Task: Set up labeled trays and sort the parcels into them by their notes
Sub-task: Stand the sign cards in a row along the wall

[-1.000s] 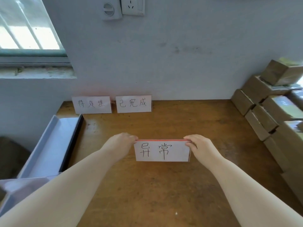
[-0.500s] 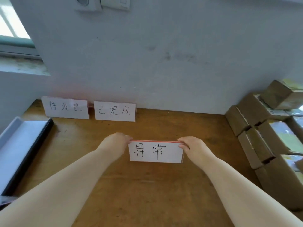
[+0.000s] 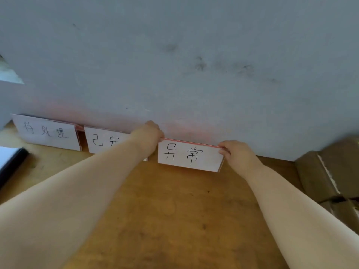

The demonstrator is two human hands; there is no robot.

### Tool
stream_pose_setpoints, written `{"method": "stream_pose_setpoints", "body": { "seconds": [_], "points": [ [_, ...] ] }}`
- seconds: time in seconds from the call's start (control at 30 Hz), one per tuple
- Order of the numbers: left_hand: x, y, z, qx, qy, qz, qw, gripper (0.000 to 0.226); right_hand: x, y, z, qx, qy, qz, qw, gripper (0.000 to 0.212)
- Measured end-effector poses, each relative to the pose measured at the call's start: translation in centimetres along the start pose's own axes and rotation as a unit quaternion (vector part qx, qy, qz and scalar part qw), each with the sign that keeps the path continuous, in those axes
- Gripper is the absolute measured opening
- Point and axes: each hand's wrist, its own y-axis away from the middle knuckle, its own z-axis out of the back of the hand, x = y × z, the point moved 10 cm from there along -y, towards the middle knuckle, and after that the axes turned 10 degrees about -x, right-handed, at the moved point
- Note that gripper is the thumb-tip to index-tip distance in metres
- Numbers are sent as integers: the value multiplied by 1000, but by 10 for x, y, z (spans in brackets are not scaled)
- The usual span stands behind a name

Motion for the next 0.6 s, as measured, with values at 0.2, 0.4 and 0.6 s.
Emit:
{"method": "stream_pose_setpoints", "body": {
  "seconds": [0.2, 0.4, 0.6],
  "points": [
    [8, -15, -23, 13, -51, -15, 999, 33, -6, -15, -32, 26, -9, -3, 1000, 27],
    [15, -11, -24, -24, -31, -24, 999, 36, -5, -7, -27, 20, -20, -27, 999, 42],
    [17, 36, 12, -88, 49, -15, 995, 41, 22, 35, -2, -32, -25, -18, 999, 45]
  ]
}}
